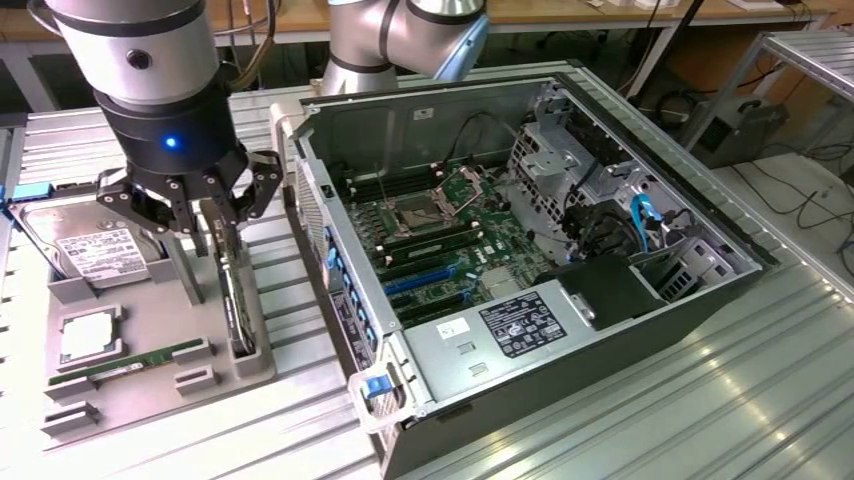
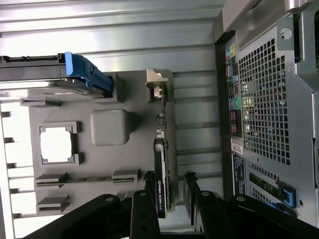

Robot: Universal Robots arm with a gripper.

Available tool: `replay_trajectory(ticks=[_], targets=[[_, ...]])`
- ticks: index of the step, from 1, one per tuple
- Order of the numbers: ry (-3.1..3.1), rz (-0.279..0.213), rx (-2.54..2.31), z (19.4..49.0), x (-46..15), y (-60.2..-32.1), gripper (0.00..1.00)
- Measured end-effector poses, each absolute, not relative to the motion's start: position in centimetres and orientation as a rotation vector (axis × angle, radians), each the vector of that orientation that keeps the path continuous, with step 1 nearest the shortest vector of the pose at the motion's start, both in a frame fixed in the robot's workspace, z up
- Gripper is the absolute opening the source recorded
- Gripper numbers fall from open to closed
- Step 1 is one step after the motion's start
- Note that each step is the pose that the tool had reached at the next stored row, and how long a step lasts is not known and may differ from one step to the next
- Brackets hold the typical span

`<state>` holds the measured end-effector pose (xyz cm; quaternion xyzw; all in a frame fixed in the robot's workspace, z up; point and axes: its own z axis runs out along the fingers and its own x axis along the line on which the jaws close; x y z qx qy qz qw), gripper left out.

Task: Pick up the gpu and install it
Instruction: 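Pick up the gpu and move the gpu toward the slot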

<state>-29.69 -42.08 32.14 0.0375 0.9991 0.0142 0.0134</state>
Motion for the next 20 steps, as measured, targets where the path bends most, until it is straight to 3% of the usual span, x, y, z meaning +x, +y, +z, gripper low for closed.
replay_trajectory(ticks=[9,20], targets=[[3.112,0.044,0.117,29.7,-30.3,-42.1,0.36],[3.112,0.038,0.117,29.2,-30.3,-41.9,0.36]])
